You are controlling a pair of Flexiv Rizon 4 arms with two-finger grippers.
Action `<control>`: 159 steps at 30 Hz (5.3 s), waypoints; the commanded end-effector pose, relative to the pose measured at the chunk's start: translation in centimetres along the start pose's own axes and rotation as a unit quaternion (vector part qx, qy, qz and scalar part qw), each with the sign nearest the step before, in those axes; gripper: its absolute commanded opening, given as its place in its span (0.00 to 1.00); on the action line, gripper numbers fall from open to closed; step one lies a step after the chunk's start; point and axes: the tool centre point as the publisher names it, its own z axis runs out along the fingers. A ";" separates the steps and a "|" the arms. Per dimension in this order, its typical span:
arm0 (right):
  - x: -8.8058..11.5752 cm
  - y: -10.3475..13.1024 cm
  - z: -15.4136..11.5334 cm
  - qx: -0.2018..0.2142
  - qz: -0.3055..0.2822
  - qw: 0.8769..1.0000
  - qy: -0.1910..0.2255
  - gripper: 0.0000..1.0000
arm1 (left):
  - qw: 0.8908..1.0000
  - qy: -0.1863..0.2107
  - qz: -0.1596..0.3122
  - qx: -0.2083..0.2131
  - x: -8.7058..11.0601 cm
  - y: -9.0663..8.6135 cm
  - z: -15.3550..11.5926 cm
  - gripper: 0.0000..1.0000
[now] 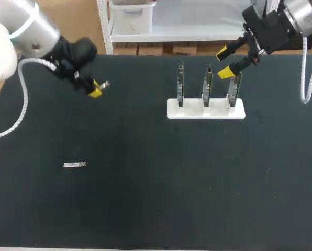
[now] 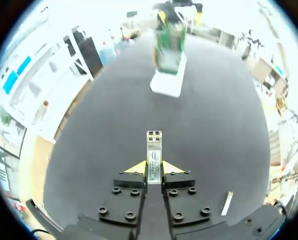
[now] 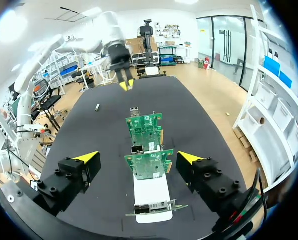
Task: Pick up the optical module with the left hand, and insert it into the network port with the right hand.
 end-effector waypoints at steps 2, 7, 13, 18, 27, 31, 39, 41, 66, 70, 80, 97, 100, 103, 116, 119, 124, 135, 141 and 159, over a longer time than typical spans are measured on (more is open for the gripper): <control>0.0 0.2 0.0 0.002 0.000 1.000 -0.001 1.00 | 0.993 -0.117 0.003 0.001 -4.2 2.4 -1.0 0.00; 0.0 0.2 0.0 0.002 0.000 1.000 -0.001 1.00 | 0.984 -0.179 0.027 -0.005 -9.5 4.0 -1.8 0.00; 0.0 0.2 0.0 0.002 0.000 1.000 -0.001 1.00 | 0.972 -0.224 0.070 0.001 -15.4 4.1 -1.9 0.00; 0.0 0.2 0.0 0.002 0.000 1.000 -0.001 1.00 | 0.957 -0.276 0.090 0.016 -19.9 3.3 -1.3 0.00; 0.0 0.2 0.0 0.002 0.000 1.000 -0.001 1.00 | 0.933 -0.332 0.134 0.044 -26.2 0.3 -0.1 0.00; 0.0 0.2 0.0 0.002 0.000 1.000 -0.001 1.00 | 0.920 -0.365 0.129 0.055 -27.9 -0.8 0.5 0.00; 0.0 0.2 0.0 0.002 0.000 1.000 -0.001 1.00 | 0.907 -0.396 0.118 0.080 -29.8 -3.1 1.7 0.00; 0.0 0.2 0.0 0.002 0.000 1.000 -0.001 1.00 | 0.905 -0.401 0.115 0.081 -30.0 -3.4 1.9 0.00; 0.0 0.2 0.0 0.002 0.000 1.000 -0.001 1.00 | 0.880 -0.437 0.110 0.148 -31.1 -6.9 4.6 0.00; 0.0 0.2 0.0 0.002 0.000 1.000 -0.001 1.00 | 0.881 -0.441 0.100 0.142 -31.2 -7.1 4.8 0.00; 0.0 0.2 0.0 0.002 0.000 1.000 -0.001 1.00 | 0.877 -0.451 0.086 0.142 -31.4 -7.4 5.4 0.00; 0.0 0.2 0.0 0.002 0.000 1.000 -0.001 1.00 | 0.874 -0.459 0.067 0.145 -31.3 -7.8 6.1 0.00; 0.0 0.2 0.0 0.002 0.000 1.000 -0.001 1.00 | 0.874 -0.459 0.066 0.147 -31.4 -7.9 6.3 0.00; 0.0 0.2 0.0 0.002 0.000 1.000 -0.001 1.00 | 0.873 -0.459 0.063 0.150 -31.3 -7.9 6.4 0.00; 0.0 0.2 0.0 0.002 0.000 1.000 -0.001 1.00 | 0.869 -0.467 0.053 0.158 -31.1 -8.1 6.7 0.00; 0.0 0.2 0.0 0.002 0.000 1.000 -0.001 1.00 | 0.868 -0.469 0.051 0.157 -31.1 -8.1 6.7 0.00; 0.0 0.2 0.0 0.002 0.000 1.000 -0.001 1.00 | 0.867 -0.471 0.048 0.157 -31.0 -8.1 6.8 0.00; 0.0 0.2 0.0 0.002 0.000 1.000 -0.001 1.00 | 0.866 -0.469 0.047 0.165 -30.9 -8.0 7.0 0.00; 0.0 0.2 0.0 0.002 0.000 1.000 -0.001 1.00 | 0.866 -0.470 0.042 0.167 -30.7 -7.9 7.1 0.00; 0.0 0.2 0.0 0.002 0.000 1.000 -0.001 1.00 | 0.862 -0.471 0.025 0.184 -30.2 -7.5 7.5 0.00</control>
